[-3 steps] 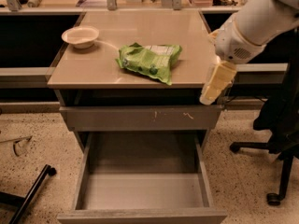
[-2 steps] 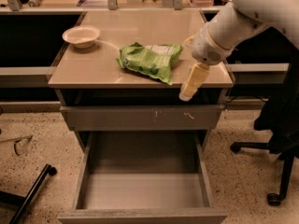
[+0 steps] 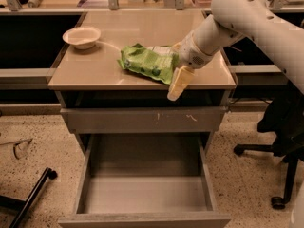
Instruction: Place green rice chip bag into middle drawer
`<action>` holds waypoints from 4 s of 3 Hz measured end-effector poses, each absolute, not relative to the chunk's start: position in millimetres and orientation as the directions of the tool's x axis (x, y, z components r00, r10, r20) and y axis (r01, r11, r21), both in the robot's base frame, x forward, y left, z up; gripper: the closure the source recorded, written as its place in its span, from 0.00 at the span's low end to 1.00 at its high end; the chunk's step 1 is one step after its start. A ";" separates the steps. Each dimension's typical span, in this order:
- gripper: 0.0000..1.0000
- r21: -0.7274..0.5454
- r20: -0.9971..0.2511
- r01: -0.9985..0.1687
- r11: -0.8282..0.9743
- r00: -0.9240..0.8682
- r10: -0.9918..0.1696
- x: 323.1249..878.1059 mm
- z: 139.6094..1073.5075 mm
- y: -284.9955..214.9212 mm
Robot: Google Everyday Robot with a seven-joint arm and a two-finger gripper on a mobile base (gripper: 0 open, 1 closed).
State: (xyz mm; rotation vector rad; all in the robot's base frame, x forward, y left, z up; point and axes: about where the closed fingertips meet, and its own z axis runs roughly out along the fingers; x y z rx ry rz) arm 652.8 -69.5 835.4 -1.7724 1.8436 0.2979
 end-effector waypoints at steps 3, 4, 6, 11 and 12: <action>0.00 -0.276 -0.491 -0.960 0.041 0.104 -0.865 726.0 829.7 -27.2; 0.00 -0.221 -0.466 -0.975 0.025 0.083 -0.881 737.1 801.5 -24.0; 0.42 -0.214 -0.464 -0.977 0.023 0.081 -0.882 737.5 797.7 -24.2; 1.00 -0.305 -0.658 -0.917 0.256 0.009 -0.753 590.6 865.4 -44.4; 1.00 -0.305 -0.657 -0.918 0.254 0.010 -0.754 590.9 864.9 -43.8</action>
Offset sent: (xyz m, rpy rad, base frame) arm 0.0893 0.0406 0.0083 -0.0321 -0.0919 0.0417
